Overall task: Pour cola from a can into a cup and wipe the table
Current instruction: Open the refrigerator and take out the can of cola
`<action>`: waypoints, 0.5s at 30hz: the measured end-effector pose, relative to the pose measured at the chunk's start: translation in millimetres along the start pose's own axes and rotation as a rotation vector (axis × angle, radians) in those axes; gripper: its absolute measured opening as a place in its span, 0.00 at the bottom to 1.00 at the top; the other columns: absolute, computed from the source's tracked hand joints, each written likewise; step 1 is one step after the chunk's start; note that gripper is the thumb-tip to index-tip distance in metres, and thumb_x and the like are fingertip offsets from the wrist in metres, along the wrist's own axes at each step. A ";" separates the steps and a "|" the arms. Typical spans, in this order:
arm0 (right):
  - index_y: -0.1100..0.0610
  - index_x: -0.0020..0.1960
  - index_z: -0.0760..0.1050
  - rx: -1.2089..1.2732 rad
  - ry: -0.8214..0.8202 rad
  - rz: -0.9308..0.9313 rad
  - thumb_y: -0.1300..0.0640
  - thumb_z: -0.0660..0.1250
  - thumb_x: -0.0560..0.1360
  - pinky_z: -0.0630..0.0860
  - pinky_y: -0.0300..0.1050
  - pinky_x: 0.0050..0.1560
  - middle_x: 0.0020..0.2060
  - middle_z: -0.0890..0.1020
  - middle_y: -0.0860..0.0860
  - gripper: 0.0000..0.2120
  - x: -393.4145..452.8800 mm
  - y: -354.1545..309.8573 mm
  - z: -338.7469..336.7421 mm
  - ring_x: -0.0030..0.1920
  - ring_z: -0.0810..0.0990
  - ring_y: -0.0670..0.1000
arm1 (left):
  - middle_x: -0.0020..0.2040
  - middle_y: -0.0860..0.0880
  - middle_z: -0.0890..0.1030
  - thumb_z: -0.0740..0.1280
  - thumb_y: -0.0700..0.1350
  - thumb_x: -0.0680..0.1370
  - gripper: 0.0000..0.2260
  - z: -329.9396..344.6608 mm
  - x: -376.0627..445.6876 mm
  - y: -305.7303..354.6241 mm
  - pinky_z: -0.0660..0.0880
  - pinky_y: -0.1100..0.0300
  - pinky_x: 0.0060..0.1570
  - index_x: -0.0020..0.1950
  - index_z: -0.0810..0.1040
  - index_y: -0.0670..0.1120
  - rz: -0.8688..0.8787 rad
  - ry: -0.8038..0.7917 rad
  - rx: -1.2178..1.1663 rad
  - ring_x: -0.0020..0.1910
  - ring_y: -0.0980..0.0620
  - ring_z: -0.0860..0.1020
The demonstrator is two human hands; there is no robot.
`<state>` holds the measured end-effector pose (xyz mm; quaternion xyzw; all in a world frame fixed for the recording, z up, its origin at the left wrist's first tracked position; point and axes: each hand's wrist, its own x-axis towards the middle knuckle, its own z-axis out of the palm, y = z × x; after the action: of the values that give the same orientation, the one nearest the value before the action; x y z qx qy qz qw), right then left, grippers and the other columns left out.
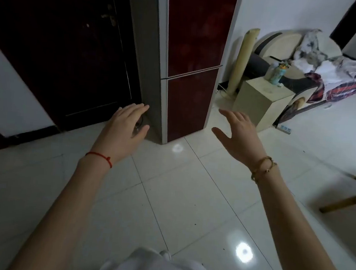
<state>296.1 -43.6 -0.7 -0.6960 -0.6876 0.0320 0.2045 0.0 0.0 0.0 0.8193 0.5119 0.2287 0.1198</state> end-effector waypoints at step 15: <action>0.54 0.74 0.64 0.048 -0.052 0.060 0.45 0.62 0.78 0.65 0.54 0.71 0.68 0.73 0.52 0.27 103.9 61.0 38.8 0.71 0.66 0.55 | 0.76 0.48 0.64 0.61 0.47 0.82 0.24 48.4 118.4 -17.6 0.51 0.51 0.78 0.77 0.63 0.47 -0.042 -0.057 -0.029 0.77 0.51 0.60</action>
<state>346.5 68.4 -31.6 -0.7100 -0.6706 0.0725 0.2022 54.3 115.5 -19.7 0.8128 0.5219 0.2102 0.1508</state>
